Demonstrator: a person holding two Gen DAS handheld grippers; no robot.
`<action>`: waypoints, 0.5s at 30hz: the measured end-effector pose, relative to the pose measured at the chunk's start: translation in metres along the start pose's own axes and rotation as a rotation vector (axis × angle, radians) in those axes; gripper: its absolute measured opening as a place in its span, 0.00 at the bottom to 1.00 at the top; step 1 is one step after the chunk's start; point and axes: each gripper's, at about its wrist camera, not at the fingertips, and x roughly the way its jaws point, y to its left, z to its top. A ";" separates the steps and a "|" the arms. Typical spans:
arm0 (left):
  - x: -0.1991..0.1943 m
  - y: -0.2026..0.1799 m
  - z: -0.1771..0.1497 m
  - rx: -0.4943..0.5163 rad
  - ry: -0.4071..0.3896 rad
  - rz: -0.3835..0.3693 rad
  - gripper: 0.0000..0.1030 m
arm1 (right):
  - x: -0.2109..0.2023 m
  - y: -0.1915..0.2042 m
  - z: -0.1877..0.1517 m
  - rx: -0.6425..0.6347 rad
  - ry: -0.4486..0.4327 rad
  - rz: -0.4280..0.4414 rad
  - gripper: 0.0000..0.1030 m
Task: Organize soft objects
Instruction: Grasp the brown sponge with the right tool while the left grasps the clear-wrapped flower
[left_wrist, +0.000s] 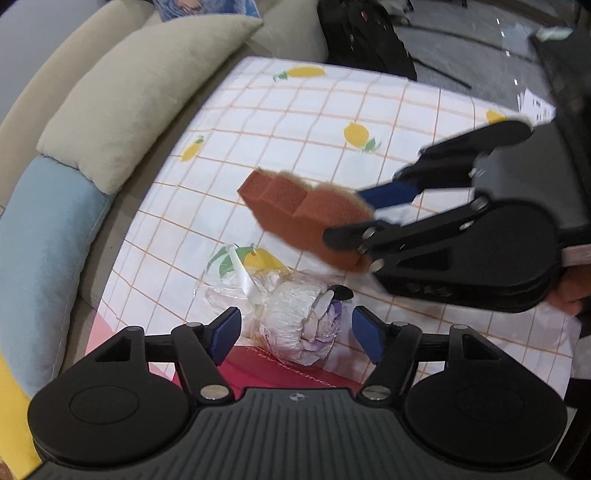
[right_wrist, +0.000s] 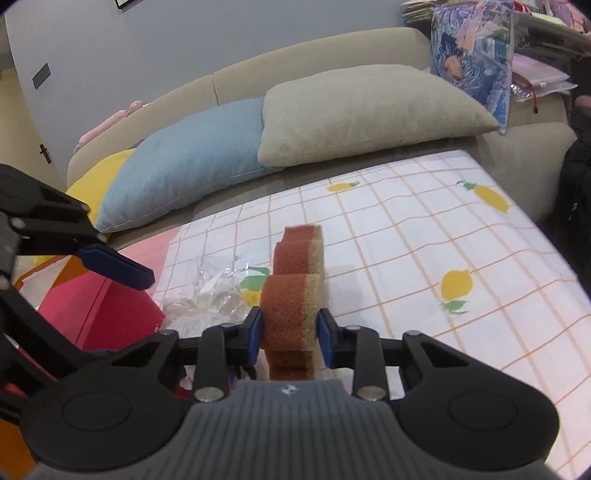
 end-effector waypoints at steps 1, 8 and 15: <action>0.002 -0.001 0.002 0.008 0.011 0.004 0.79 | -0.003 -0.001 0.001 -0.009 0.003 -0.010 0.29; 0.029 -0.014 0.015 0.084 0.113 0.040 0.82 | -0.015 -0.017 0.001 0.002 0.030 -0.029 0.29; 0.053 -0.017 0.019 0.077 0.215 0.076 0.69 | -0.013 -0.020 0.001 0.020 0.039 -0.016 0.29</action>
